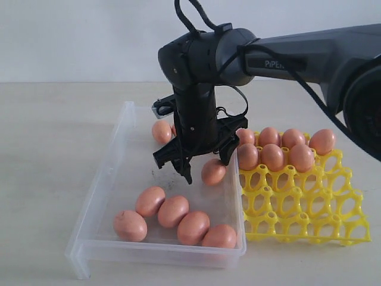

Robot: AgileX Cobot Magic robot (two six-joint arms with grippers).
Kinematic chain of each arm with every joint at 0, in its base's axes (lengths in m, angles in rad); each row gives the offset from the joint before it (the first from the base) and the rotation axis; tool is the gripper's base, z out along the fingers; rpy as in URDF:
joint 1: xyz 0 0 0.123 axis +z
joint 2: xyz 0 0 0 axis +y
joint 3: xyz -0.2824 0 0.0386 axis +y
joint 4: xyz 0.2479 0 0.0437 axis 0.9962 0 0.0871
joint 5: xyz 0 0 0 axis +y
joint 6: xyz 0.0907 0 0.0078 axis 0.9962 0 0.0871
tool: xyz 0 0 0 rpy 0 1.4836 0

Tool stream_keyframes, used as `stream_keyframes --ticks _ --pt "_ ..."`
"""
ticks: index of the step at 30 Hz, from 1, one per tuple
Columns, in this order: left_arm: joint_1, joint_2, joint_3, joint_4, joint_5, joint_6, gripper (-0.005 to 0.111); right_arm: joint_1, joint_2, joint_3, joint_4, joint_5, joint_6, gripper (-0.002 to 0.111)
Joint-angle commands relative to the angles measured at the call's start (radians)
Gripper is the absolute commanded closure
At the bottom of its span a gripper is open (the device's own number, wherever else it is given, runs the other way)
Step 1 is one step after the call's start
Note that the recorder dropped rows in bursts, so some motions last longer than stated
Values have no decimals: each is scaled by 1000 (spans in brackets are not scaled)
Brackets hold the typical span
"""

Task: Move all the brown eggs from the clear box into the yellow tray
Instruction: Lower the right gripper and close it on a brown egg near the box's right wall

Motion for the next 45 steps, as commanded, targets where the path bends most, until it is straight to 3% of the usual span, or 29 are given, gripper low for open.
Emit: stream_keyframes --ticks 1,34,38,41,42,45 --pt "-2 -2 3 -9 -4 -9 103 1 -9 -3 -3 5 38 41" --pt "-2 -2 3 -9 -4 -9 103 1 69 -3 50 5 42 42" --pt "-2 -2 3 -9 -4 -9 103 1 69 -3 48 5 22 64" --pt "-2 -2 3 -9 -4 -9 103 1 69 -3 48 5 -17 92" --pt "-2 -2 3 -9 -4 -9 103 1 69 -3 50 5 -43 106" --pt "-2 -2 3 -9 -1 -9 103 1 69 -3 50 5 -76 109"
